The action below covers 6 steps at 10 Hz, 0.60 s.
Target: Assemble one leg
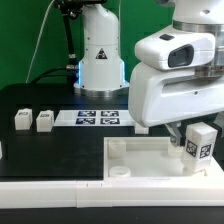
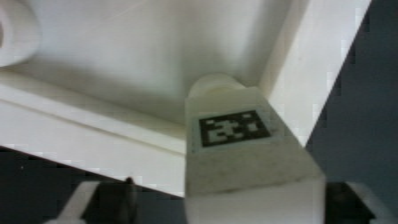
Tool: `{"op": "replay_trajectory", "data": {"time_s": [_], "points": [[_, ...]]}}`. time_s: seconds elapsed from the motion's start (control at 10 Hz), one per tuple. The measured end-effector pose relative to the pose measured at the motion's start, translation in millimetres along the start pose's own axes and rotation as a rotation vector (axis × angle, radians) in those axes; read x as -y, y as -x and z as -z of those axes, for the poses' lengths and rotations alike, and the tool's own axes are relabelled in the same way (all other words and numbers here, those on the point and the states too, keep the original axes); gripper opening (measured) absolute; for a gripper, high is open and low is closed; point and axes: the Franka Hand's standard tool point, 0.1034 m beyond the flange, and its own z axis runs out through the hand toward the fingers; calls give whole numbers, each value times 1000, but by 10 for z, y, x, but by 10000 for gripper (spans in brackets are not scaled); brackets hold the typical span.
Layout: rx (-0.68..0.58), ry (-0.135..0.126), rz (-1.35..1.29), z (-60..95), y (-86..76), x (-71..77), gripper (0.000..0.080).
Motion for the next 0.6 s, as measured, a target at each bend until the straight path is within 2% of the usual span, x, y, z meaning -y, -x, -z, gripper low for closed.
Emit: {"op": "replay_trajectory", "data": {"time_s": [0.1,0.2,0.4,0.6], "points": [[0,0,-31,0,0,1,305],[0,0,-30,-1,1,-1,290],[0,-13,-320,-8,0,21,290],[1,-12,-585,-8,2,10,290]]}}
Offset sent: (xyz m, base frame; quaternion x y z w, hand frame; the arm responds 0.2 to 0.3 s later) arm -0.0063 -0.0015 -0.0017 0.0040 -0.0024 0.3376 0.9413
